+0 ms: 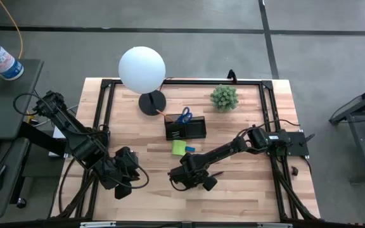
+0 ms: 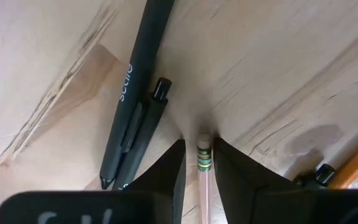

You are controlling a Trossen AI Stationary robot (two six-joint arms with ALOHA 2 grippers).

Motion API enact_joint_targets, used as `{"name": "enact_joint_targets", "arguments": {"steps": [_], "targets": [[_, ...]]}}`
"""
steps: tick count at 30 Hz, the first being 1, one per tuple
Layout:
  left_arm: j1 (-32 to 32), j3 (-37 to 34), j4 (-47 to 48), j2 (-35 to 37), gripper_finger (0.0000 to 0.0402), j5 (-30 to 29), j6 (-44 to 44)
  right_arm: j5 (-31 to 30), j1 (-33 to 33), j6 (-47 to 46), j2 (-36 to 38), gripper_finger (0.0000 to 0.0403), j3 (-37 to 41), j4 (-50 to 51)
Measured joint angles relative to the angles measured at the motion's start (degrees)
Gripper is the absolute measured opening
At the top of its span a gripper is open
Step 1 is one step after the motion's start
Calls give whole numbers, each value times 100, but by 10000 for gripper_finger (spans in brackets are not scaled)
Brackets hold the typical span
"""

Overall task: Pick and place office supplies into organizer
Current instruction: Put the pink pencil into the top left side of the desk organizer

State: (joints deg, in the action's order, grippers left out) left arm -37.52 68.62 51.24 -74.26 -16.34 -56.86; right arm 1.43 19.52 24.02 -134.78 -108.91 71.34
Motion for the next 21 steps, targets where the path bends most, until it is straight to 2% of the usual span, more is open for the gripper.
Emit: {"name": "enact_joint_targets", "arguments": {"steps": [13, 21], "targets": [[0, 0, -4, 0, 56, -102, -20, -4, -2, -1, 2, 71, -2, -22], [0, 0, -6, 0, 56, -101, -42, -22, -7, -49, 9, 13, -2, -165]]}}
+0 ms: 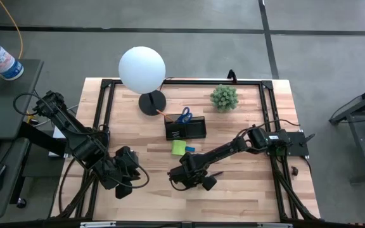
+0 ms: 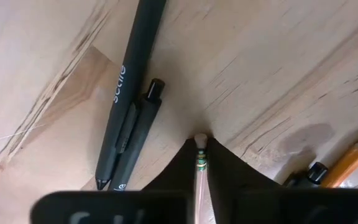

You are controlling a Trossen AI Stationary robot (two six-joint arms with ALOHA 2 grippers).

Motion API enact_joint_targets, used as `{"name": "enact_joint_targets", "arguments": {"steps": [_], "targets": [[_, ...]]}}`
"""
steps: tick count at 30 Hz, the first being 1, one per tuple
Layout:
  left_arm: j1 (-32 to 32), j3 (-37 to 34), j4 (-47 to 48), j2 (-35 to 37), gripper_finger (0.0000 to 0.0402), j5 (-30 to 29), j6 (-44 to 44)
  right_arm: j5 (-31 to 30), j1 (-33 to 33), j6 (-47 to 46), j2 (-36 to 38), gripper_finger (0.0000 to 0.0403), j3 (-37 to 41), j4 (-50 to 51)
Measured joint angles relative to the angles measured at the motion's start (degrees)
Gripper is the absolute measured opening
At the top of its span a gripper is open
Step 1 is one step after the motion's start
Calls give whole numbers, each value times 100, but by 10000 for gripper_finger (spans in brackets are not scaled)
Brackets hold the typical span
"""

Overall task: Pick and place office supplies into organizer
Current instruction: Put the pink pencil into the top left side of the desk organizer

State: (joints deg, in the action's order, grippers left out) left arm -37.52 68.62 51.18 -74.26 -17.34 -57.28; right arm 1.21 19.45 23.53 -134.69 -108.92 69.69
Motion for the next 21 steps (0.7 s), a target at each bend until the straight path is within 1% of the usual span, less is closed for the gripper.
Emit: {"name": "enact_joint_targets", "arguments": {"steps": [6, 13, 18, 21], "targets": [[0, 0, 0, 0, 56, 2, 0, 7, -6, -163, 2, 5, 0, -18], [-2, 0, 5, 0, 56, 4, 2, -189, -3, -170, 7, 3, -10, 236], [-1, 0, 43, 0, 56, 0, 1, -353, -12, -211, -9, 2, -292, 443], [0, 0, 66, -2, 56, -6, 2, -328, -30, -295, -9, 2, -558, 585]]}}
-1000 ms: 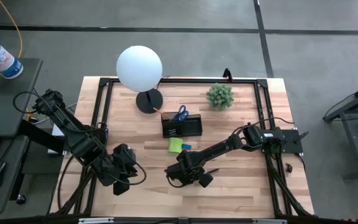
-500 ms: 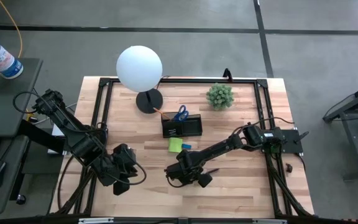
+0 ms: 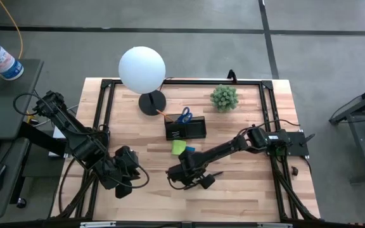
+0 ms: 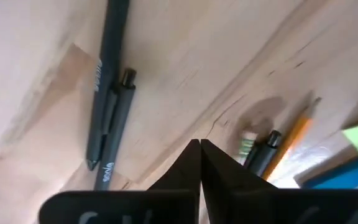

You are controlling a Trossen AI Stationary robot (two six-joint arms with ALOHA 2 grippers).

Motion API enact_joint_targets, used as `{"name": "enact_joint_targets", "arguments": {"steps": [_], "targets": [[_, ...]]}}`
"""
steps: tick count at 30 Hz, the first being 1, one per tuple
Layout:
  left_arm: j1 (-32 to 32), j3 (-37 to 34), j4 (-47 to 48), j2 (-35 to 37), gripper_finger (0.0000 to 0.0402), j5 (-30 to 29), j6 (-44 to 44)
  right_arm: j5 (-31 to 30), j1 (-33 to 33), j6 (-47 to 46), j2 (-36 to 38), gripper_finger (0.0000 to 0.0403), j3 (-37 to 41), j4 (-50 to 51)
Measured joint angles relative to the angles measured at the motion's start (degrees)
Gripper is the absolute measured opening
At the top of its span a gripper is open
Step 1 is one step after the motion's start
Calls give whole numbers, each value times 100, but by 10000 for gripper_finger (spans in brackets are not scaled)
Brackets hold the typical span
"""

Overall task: Pick and place office supplies into organizer
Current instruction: Put the pink pencil into the top left side of the desk organizer

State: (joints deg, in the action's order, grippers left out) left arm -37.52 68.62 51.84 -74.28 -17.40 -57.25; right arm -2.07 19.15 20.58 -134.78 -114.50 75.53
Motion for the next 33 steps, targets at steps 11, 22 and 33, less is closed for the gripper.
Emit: {"name": "enact_joint_targets", "arguments": {"steps": [11, 22, 33], "targets": [[-2, 0, 111, 0, 56, -19, -2, 383, -145, -597, 9, 1, -749, 254], [-2, 0, 111, 0, 56, -215, 39, 656, -343, -518, 11, 1, -529, 469], [-2, -2, -22, -301, 56, -845, 143, 687, -338, -1179, 233, 1, -531, 1166]]}}
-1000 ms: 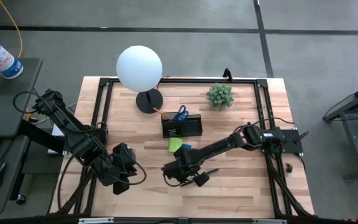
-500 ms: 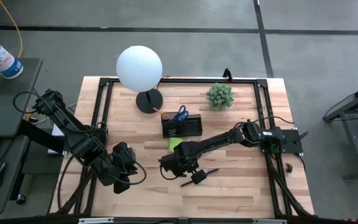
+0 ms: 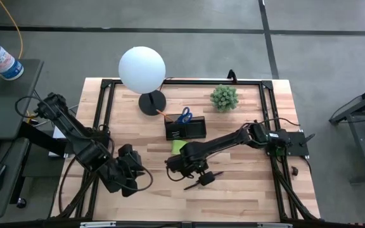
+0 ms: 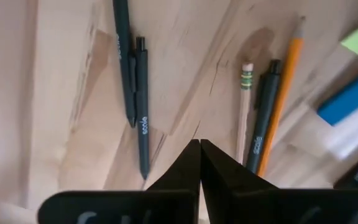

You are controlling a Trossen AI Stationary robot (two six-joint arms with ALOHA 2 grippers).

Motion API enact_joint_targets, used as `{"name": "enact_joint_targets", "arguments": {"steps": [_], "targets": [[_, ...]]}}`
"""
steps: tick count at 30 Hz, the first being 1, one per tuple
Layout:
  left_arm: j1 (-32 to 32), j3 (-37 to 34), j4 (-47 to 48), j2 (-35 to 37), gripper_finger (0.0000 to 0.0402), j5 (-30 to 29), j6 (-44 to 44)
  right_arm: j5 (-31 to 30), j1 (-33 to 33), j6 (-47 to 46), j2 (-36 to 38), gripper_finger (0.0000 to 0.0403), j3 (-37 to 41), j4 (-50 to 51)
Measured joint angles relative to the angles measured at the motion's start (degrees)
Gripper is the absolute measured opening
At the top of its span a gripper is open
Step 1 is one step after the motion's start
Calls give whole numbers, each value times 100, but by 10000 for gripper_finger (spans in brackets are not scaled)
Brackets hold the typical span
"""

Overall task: Pick and place office supplies into organizer
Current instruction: Put the pink pencil into the top left side of the desk organizer

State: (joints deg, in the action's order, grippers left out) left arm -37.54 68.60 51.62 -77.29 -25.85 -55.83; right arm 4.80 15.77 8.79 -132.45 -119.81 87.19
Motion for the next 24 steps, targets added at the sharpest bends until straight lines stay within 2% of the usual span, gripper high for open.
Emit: {"name": "enact_joint_targets", "arguments": {"steps": [3, 5, 11, 16, 19, 24], "targets": [[0, 0, -180, -183, 56, -64, 123, -47, 0, -272, 292, 1, 64, -35], [2, 0, -313, -308, 56, -81, 182, -140, 0, -433, 634, 1, 393, -159], [1, 0, -519, -590, 56, -392, 269, -163, 54, -1153, 2053, 1, 2346, -972], [241, 0, -1158, -701, 56, -746, 901, -426, 328, -1913, 3300, 0, 3666, -1833], [579, 0, -1720, -704, 56, -577, 1432, -644, 540, -2255, 3972, 0, 4209, -2152], [1255, 2, -2675, -887, 56, 170, 2051, -1062, 888, -2845, 4895, 0, 5075, -2461]]}}
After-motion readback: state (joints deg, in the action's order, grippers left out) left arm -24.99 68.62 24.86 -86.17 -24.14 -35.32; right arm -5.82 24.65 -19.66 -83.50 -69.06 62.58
